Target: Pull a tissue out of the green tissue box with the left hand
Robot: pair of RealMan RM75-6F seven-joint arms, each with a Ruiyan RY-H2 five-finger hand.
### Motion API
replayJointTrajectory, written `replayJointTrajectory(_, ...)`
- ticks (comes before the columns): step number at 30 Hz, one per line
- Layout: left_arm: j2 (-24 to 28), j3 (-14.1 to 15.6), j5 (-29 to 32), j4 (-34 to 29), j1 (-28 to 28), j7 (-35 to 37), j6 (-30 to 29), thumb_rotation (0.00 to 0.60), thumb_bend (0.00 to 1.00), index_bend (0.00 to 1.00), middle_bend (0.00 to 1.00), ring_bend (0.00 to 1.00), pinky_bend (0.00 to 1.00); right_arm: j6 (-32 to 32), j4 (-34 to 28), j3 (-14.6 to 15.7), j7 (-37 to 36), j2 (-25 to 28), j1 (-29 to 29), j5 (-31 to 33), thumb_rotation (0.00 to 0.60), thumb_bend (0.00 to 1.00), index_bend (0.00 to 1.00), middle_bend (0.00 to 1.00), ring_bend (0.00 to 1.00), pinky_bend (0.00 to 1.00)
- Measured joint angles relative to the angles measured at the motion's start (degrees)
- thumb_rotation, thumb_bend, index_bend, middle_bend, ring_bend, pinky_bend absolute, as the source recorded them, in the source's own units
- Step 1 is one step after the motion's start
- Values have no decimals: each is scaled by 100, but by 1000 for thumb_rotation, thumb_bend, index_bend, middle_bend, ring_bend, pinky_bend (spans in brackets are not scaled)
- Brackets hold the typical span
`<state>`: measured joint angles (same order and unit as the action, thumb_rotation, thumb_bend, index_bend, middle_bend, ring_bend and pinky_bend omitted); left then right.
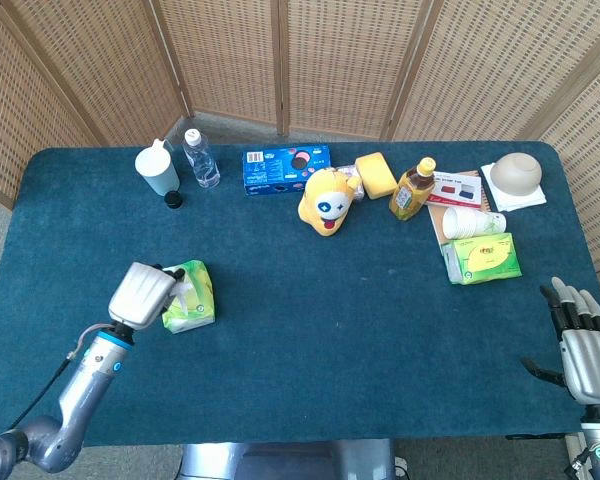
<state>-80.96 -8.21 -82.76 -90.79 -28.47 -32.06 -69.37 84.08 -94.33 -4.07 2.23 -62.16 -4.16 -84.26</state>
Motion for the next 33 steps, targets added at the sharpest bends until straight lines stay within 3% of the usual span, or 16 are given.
replayJointTrajectory(12,1135,-583,-419,-983,76,732,-879,600,601,694,738,684,852,-60,-5,34,149,-61,-20,-1,600,0,0,0,0,0)
replayJointTrajectory(17,1648,-819,-377,-1081,175,1026,-1105,600,601,694,738,684,852,-66,-12,35,164,-67,-22,1,600,0,0,0,0,0)
replayJointTrajectory(23,1874,-818,-50,-480,319,1359,-1029,600,597,694,738,682,852,-65,-40,49,198,-70,-26,-32,600,0,0,0,0,0)
replayJointTrajectory(27,1763,-641,145,342,394,1666,-795,600,571,673,715,653,851,-102,-51,66,276,-94,-41,-37,600,0,0,0,0,0)
replayJointTrajectory(28,1706,-586,178,540,408,1753,-727,600,554,628,665,615,836,-113,-57,70,305,-103,-46,-37,600,0,0,0,0,0)
replayJointTrajectory(30,1519,-430,237,1003,443,2031,-543,600,517,440,469,461,730,-125,-68,76,352,-116,-51,-36,600,0,0,0,0,0)
replayJointTrajectory(32,1355,-260,274,1352,465,2314,-338,600,446,133,157,197,506,-151,-75,90,427,-136,-60,-34,600,0,0,0,0,0)
replayJointTrajectory(33,1301,-142,296,1502,471,2466,-133,600,418,65,84,128,438,-169,-79,96,464,-145,-64,-27,600,0,0,0,0,0)
